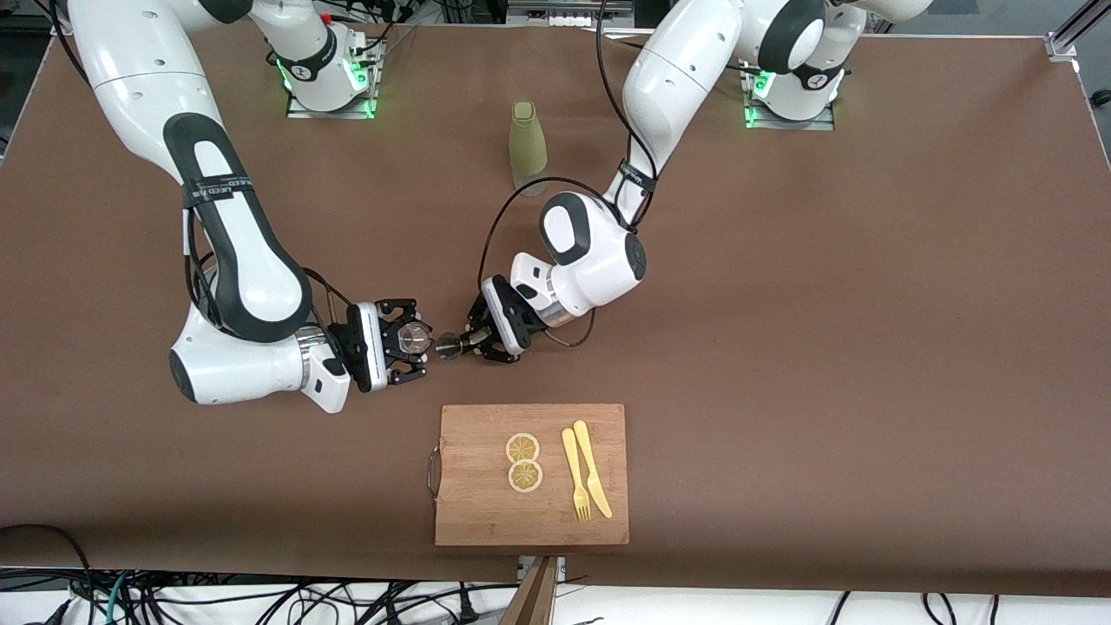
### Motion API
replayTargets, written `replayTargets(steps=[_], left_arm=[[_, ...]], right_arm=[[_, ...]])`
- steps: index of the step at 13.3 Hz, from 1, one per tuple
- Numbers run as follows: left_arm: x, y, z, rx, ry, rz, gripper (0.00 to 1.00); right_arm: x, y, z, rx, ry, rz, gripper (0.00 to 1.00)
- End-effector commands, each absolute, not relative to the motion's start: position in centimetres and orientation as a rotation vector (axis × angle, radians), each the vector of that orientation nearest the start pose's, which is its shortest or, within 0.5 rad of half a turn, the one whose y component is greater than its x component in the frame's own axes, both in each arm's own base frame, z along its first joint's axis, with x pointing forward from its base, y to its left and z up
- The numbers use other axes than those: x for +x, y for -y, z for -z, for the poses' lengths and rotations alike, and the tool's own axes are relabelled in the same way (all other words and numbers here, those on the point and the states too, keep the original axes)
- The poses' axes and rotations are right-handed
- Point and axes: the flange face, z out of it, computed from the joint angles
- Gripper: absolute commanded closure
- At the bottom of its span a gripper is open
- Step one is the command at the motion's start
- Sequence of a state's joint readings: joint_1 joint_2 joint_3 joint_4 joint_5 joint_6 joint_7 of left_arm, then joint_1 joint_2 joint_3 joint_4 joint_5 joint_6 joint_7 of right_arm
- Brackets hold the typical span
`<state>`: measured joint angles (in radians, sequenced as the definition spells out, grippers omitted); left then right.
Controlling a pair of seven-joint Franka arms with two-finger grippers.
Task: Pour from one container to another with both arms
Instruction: 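Tilt the glass cup with the right gripper to pour water into the jigger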
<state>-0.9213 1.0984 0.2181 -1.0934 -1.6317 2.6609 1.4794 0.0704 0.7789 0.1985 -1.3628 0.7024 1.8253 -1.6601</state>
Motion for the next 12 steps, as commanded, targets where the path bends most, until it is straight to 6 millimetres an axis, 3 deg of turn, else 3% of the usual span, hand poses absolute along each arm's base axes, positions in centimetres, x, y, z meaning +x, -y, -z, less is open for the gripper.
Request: replayTargets(steps=[1,12], left_arm=[[58.4,54.4,-18.6,2.025,1.108,-0.914,1.0],[58.5,54.3,-18.7,2.024,1.109,-0.918,1.0]], right_arm=[[67.9,-22.2,-27.3,-1.646,1.688,0.327,0.79],[67.6,-23.9,-27.9,-1.683,1.737,0.265,0.79]])
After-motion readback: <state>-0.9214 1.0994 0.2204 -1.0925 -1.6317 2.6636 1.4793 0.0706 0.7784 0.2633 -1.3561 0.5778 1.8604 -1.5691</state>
